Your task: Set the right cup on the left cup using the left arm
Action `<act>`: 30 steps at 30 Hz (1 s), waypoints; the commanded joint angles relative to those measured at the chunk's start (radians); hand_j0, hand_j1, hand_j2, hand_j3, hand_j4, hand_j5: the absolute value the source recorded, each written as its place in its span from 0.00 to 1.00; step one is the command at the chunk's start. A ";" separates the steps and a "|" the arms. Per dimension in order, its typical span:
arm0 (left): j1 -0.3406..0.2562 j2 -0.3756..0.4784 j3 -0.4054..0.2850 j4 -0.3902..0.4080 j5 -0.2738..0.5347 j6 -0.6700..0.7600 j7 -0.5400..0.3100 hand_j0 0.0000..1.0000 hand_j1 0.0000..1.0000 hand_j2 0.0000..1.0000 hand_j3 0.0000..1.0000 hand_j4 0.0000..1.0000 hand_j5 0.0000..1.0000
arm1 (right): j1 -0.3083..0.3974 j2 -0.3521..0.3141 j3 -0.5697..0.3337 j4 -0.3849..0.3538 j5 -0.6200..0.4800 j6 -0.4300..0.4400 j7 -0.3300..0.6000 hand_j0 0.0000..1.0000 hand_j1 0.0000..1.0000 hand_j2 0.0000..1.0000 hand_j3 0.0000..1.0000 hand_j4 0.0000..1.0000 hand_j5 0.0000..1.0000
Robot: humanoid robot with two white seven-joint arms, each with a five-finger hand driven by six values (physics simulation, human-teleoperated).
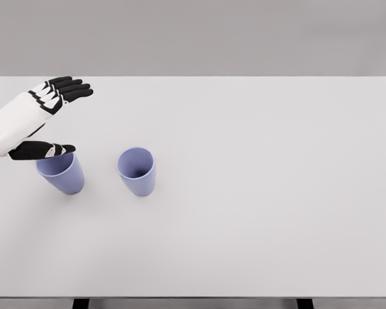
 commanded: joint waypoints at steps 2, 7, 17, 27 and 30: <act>-0.005 0.001 0.002 0.000 0.007 0.001 0.000 1.00 1.00 1.00 1.00 1.00 1.00 | 0.000 0.000 0.000 0.000 0.000 0.000 0.000 1.00 1.00 1.00 1.00 1.00 1.00; -0.014 0.002 0.002 0.000 0.018 0.001 0.000 1.00 1.00 1.00 1.00 1.00 1.00 | 0.000 0.000 0.000 0.000 0.000 0.001 0.000 1.00 1.00 1.00 1.00 1.00 1.00; -0.222 0.162 -0.192 0.000 0.249 0.001 -0.149 1.00 1.00 1.00 1.00 1.00 1.00 | 0.000 0.000 0.000 0.000 0.000 0.000 0.000 1.00 1.00 1.00 1.00 1.00 1.00; -0.362 0.176 -0.319 0.000 0.423 0.001 -0.353 1.00 1.00 1.00 1.00 1.00 1.00 | 0.000 0.000 0.000 0.000 0.000 0.000 0.000 1.00 1.00 1.00 1.00 1.00 1.00; -0.364 0.176 -0.321 0.000 0.453 0.001 -0.353 1.00 1.00 1.00 1.00 1.00 1.00 | 0.000 0.000 0.000 0.000 0.000 0.000 0.000 1.00 1.00 1.00 1.00 1.00 1.00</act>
